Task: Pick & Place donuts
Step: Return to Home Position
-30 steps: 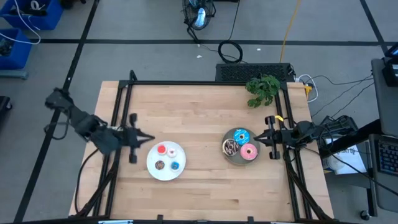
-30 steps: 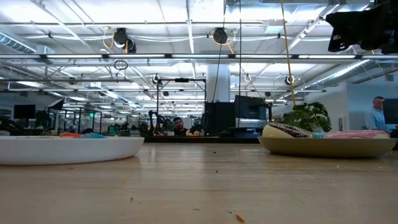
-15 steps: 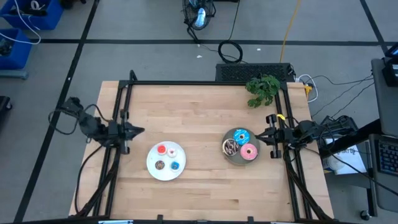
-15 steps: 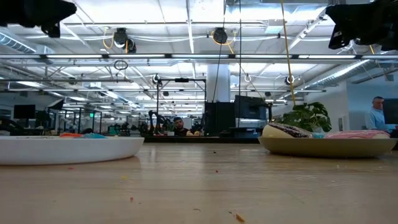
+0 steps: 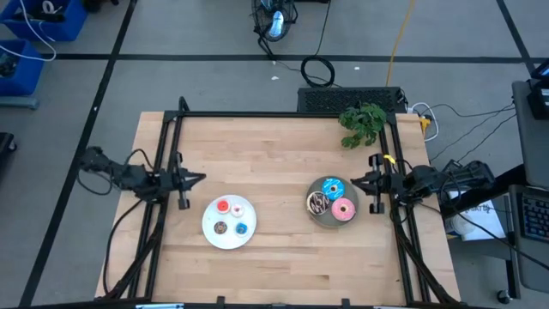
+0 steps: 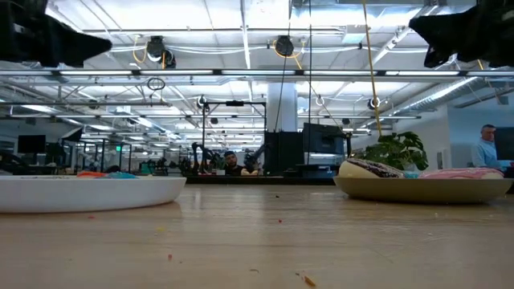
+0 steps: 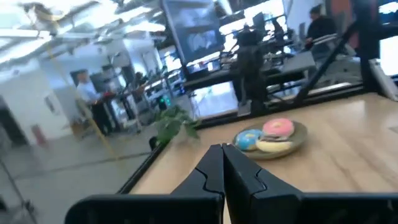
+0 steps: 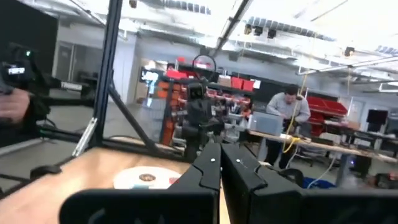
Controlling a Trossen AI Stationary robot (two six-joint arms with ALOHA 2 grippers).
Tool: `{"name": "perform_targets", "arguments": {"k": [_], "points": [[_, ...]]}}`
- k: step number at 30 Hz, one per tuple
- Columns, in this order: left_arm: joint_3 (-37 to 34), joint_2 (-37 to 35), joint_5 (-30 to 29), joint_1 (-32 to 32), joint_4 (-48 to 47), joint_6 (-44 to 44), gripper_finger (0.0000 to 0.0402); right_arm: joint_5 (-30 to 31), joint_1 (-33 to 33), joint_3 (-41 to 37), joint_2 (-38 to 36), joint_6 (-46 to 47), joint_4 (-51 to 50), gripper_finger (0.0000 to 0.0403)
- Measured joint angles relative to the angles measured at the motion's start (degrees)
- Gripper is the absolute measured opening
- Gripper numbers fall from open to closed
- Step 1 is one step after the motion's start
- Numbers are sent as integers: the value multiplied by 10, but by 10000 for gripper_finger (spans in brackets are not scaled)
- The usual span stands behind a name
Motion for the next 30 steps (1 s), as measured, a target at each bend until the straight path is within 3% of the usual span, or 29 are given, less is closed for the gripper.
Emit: {"name": "perform_targets", "arguments": {"k": [5,8,13,22,30], "points": [[-4,0,127,85,-36,-71,2,-18,-9,0,0,25,-14,0],[-13,0,171,106,-47,-94,1,-17,-10,0,-1,23,-12,0],[-42,4,183,107,12,-86,1,-33,-9,0,-1,25,-21,0],[-42,27,192,125,8,-83,1,-31,-18,0,0,34,-30,0],[-43,46,268,164,-4,-101,1,-30,-18,0,0,42,-32,0]]}}
